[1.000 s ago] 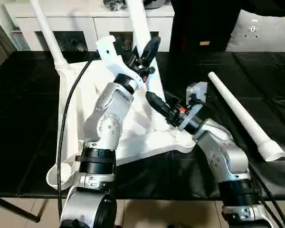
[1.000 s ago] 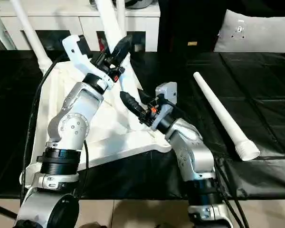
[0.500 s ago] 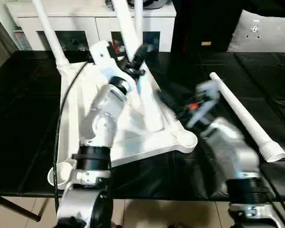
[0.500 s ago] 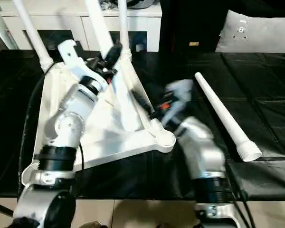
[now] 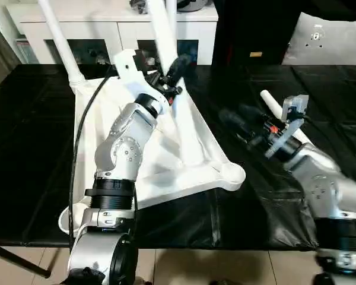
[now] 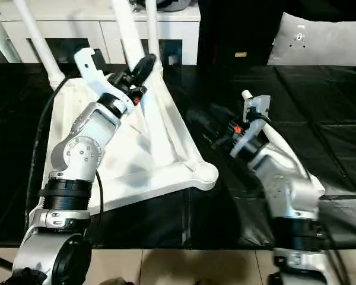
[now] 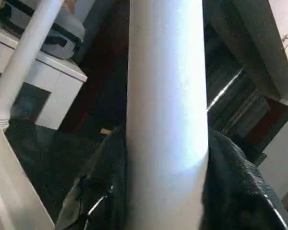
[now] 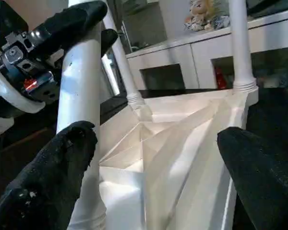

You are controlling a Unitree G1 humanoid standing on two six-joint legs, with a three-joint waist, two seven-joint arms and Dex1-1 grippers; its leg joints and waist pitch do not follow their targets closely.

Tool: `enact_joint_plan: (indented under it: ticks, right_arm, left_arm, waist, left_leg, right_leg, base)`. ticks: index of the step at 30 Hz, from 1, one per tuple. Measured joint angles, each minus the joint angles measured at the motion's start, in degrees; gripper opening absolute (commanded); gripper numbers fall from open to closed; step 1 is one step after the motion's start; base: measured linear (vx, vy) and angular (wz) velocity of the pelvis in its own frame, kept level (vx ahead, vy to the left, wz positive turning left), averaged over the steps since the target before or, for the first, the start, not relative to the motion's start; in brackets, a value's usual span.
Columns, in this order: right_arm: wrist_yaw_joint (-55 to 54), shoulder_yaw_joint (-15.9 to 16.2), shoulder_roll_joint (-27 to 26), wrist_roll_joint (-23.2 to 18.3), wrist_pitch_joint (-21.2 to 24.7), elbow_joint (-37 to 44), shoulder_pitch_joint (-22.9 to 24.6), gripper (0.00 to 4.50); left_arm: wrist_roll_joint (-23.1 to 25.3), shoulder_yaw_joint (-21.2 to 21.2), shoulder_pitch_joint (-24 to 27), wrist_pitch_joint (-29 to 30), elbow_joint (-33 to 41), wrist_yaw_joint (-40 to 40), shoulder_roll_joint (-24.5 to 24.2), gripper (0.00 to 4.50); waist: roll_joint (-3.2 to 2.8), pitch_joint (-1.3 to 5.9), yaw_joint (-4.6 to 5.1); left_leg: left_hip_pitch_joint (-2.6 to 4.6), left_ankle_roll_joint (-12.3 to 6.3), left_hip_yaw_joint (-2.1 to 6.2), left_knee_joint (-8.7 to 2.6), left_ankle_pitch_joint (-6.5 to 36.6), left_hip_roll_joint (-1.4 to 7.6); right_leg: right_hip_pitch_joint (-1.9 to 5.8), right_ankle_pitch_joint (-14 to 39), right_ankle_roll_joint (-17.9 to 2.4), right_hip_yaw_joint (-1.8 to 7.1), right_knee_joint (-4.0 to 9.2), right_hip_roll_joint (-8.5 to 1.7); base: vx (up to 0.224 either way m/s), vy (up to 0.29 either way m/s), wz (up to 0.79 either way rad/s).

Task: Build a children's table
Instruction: Pick table leg

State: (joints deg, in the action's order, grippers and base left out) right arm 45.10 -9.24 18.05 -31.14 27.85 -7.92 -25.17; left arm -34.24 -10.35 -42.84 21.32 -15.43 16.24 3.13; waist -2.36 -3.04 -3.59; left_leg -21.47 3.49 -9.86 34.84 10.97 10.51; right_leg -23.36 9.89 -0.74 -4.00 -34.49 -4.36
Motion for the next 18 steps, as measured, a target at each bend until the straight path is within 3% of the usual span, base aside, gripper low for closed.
enact_joint_plan:
  ticks: [3,10,18]
  right_arm:
    - [2.01,0.80,1.00,-0.27,1.39,0.00,-0.24,4.50]
    - [7.39,1.75,3.05,-3.13,4.74,0.08,-0.40,4.50]
    - [18.01,4.32,7.27,-7.84,9.39,5.23,-0.39,4.50]
  left_arm:
    - [-1.80,0.09,0.00,1.18,0.86,2.51,-0.20,1.76]
    - [-11.04,-1.05,0.01,7.22,4.89,9.62,0.31,1.76]
    - [-11.10,2.83,0.01,9.58,5.23,20.40,-4.08,1.76]
  waist:
    - [0.00,0.00,-0.04]
    - [0.05,-0.02,-0.46]
    - [0.04,-0.02,-1.30]
  left_leg:
    - [0.00,0.00,0.00,0.01,0.00,0.00]
    - [0.01,-0.01,-0.02,0.02,0.00,0.01]
    - [0.04,-0.02,-0.02,0.06,0.00,0.02]
  right_leg:
    - [0.00,0.00,0.00,0.00,0.00,0.00]
    - [0.00,0.00,0.00,0.00,-0.02,0.00]
    - [0.01,0.00,0.00,0.01,-0.06,0.00]
  base:
    - [0.000,0.000,0.00]
    - [0.000,0.000,0.00]
    - [0.000,0.000,0.00]
